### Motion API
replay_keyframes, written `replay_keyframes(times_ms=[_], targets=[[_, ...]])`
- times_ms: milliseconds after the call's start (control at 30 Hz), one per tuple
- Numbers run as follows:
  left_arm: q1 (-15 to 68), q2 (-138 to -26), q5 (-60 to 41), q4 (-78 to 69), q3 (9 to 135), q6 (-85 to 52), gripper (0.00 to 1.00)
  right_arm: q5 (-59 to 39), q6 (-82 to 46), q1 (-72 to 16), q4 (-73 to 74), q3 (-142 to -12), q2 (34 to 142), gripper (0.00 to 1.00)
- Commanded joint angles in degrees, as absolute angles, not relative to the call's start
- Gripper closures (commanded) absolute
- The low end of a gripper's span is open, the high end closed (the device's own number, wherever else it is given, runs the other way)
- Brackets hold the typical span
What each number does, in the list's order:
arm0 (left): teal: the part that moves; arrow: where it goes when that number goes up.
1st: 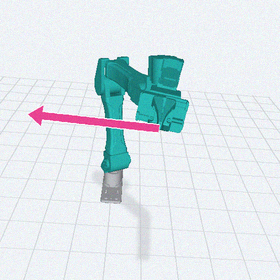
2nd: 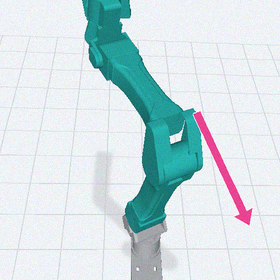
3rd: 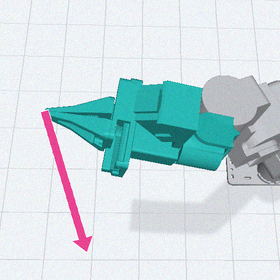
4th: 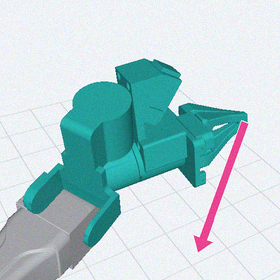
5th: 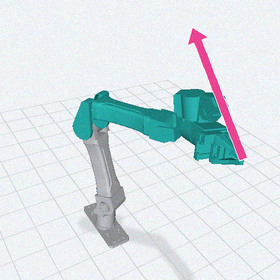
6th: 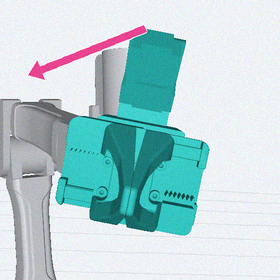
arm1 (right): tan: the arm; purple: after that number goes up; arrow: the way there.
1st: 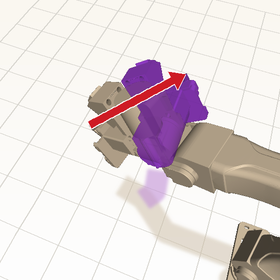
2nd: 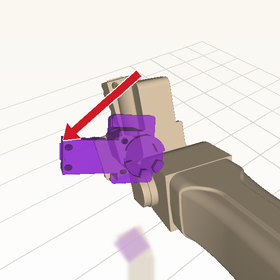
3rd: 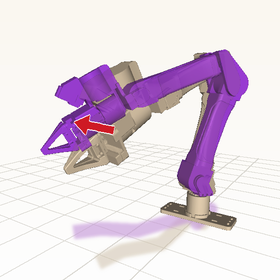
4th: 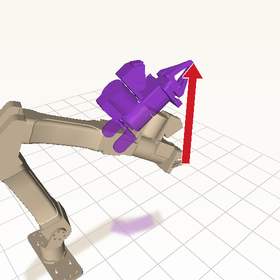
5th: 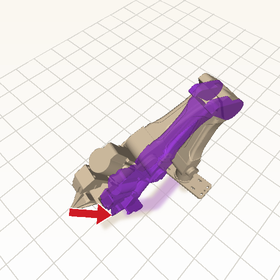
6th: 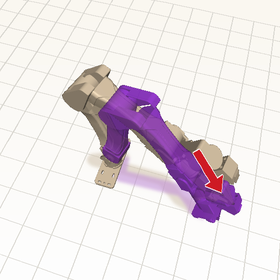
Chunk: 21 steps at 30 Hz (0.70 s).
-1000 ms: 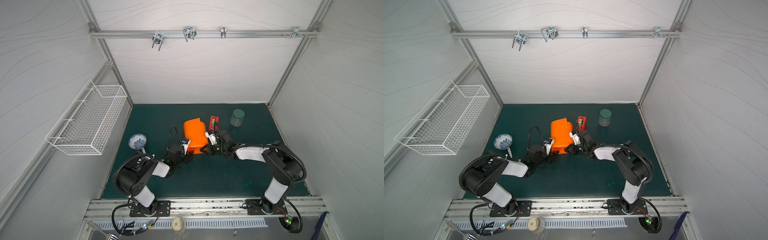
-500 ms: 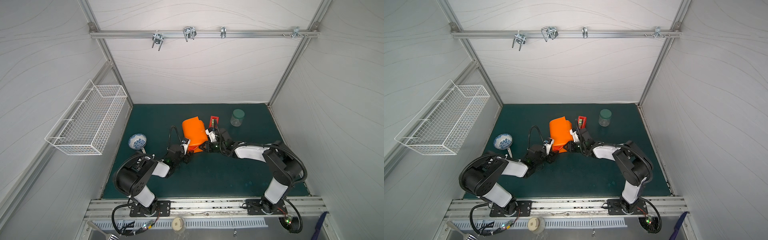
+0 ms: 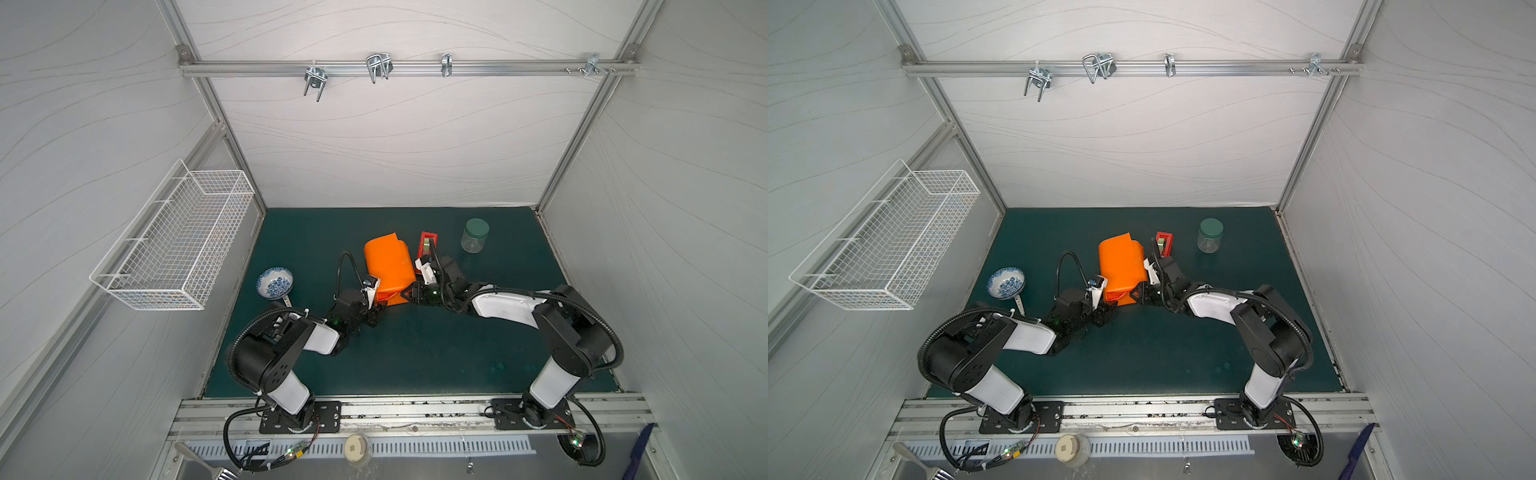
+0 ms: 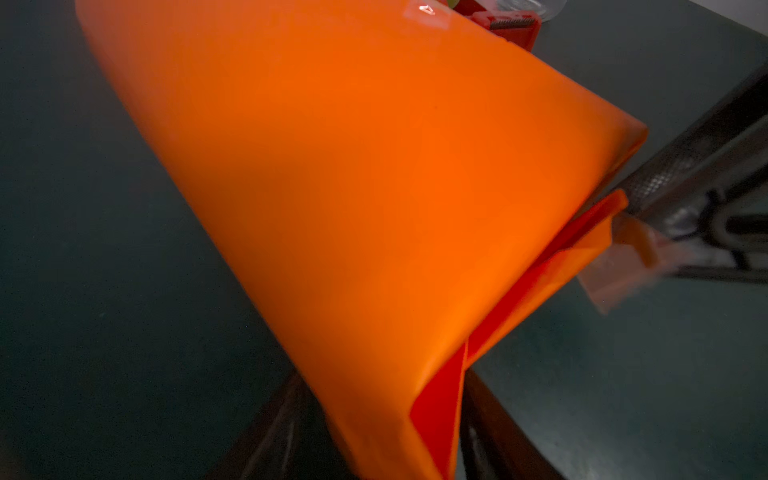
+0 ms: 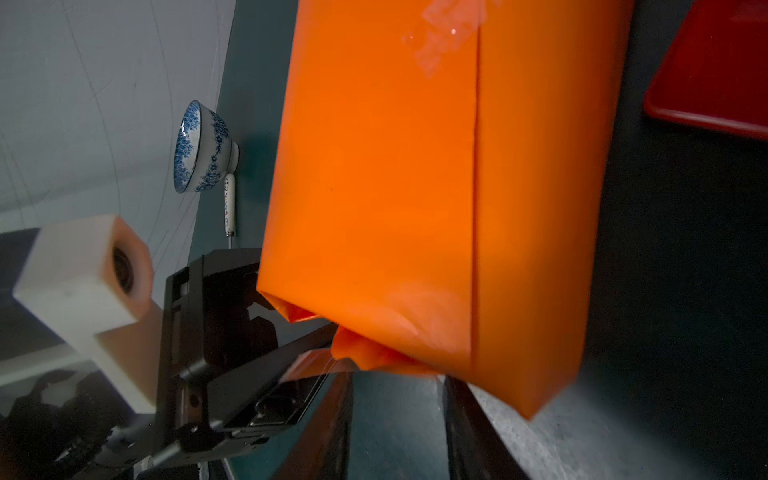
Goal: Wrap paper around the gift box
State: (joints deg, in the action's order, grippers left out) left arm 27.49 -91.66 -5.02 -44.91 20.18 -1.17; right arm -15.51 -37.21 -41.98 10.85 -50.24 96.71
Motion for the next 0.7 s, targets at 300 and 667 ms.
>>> replay_keyframes(times_ms=[300, 667], targets=[[27.16, -90.92, -5.45, -46.49, 21.86, -1.54, 0.41, -12.11, -32.32, -42.38, 6.48, -45.86, 89.28, 0.61], [27.06, -91.05, -5.46, -46.32, 22.06, -1.33, 0.42, -13.29, -29.61, -46.31, 8.50, -49.44, 94.00, 0.86]])
